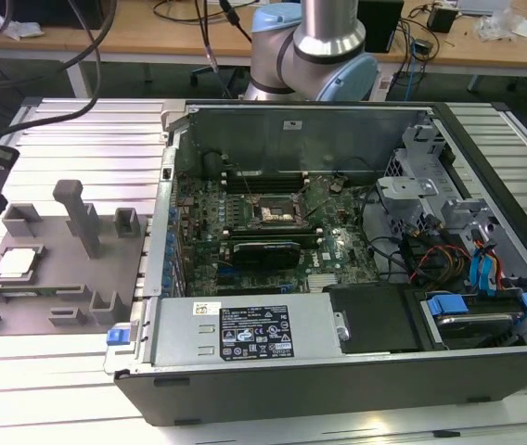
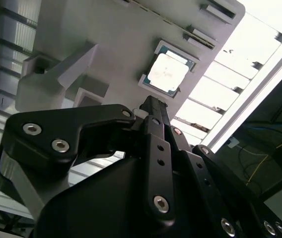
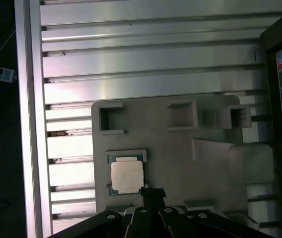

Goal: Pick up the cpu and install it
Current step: 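Pick up the cpu and move it towards the insertion slot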

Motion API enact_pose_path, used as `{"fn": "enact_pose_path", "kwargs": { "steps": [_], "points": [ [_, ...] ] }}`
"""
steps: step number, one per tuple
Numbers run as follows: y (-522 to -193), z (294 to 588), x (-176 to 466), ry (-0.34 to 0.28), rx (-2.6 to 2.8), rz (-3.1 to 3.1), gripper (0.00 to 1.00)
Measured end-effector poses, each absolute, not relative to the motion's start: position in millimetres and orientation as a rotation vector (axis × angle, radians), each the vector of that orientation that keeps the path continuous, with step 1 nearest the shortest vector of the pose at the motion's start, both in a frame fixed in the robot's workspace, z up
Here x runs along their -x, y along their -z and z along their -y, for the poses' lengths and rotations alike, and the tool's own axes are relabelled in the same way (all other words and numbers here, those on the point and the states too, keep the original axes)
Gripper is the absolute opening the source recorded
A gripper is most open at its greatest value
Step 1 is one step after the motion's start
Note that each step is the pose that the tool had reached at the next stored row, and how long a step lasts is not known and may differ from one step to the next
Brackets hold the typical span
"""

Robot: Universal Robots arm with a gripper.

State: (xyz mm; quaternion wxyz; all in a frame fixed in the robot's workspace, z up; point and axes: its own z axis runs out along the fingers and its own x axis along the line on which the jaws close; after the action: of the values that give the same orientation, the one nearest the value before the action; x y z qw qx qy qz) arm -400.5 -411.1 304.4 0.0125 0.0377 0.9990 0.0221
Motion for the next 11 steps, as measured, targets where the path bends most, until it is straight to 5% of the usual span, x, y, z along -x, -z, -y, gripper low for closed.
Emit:
{"fn": "enact_pose_path", "kwargs": {
  "steps": [11],
  "points": [
    [-290, 411, 409, -0.069, -0.117, -3.114, 0.11]
  ]
}}
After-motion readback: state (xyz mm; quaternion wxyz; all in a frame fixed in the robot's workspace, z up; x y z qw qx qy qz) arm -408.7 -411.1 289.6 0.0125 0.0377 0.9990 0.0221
